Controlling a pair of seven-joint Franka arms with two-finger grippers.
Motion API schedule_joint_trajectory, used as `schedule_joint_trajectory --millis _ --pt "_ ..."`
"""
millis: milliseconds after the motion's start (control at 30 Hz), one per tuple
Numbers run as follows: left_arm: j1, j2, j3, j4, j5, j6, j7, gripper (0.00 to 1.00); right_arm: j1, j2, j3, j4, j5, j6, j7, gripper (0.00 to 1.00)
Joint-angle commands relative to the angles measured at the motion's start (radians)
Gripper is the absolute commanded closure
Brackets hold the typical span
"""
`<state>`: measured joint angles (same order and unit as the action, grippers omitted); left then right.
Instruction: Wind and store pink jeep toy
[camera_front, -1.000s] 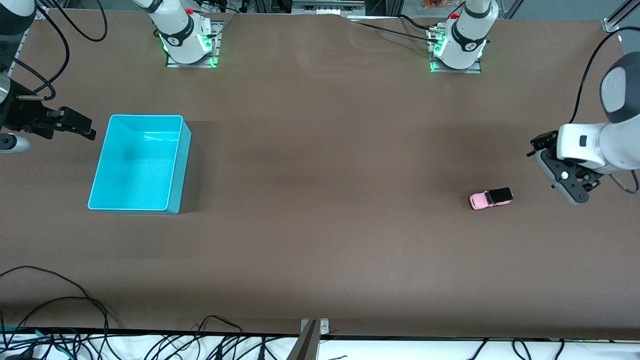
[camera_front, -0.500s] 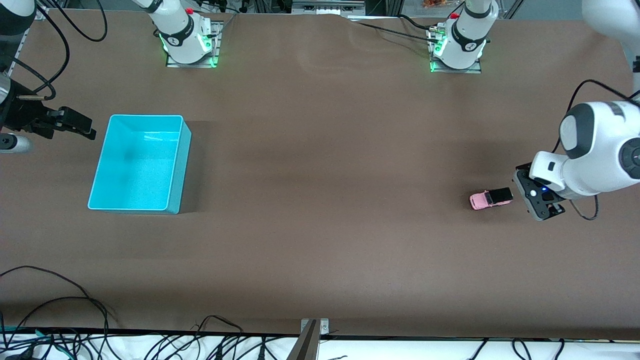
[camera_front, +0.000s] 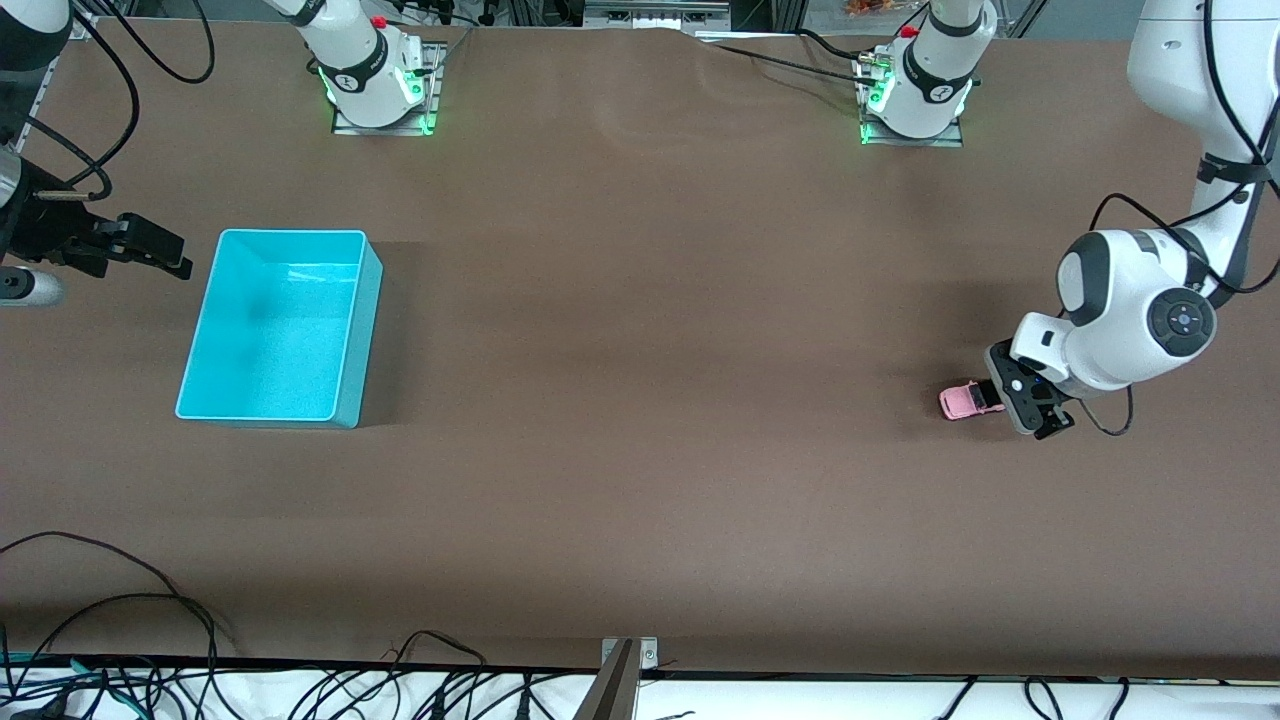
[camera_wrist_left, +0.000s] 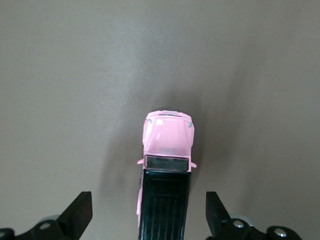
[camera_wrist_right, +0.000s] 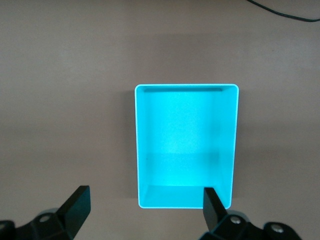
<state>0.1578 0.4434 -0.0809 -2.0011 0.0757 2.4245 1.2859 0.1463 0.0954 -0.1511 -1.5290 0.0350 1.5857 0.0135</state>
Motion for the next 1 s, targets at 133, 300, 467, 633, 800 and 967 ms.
schedule_joint_trajectory --millis 133,300,467,633,800,967 --pt "0.032 0.054 -0.007 -0.038 0.047 0.136 0.09 0.0 -0.002 0.001 -0.001 0.01 -0.006 -0.013 -0.01 0.0" --pt "0.04 0.075 -0.008 -0.038 0.047 0.137 0.105 0.0 -0.004 0.001 -0.001 0.012 -0.006 -0.013 -0.01 0.0" --pt "0.042 0.08 -0.01 -0.035 0.047 0.137 0.119 0.13 -0.002 0.001 -0.001 0.01 -0.006 -0.013 -0.01 0.0" --pt "0.04 0.077 -0.011 -0.031 0.047 0.137 0.159 0.51 -0.002 0.001 -0.001 0.012 -0.006 -0.013 -0.01 0.0" --pt "0.04 0.074 -0.014 -0.03 0.047 0.136 0.165 0.71 -0.002 0.0 -0.001 0.01 -0.006 -0.013 -0.01 0.0" --pt "0.04 0.07 -0.016 -0.028 0.047 0.136 0.171 0.97 -0.004 0.001 -0.002 0.012 -0.006 -0.013 -0.01 0.0"
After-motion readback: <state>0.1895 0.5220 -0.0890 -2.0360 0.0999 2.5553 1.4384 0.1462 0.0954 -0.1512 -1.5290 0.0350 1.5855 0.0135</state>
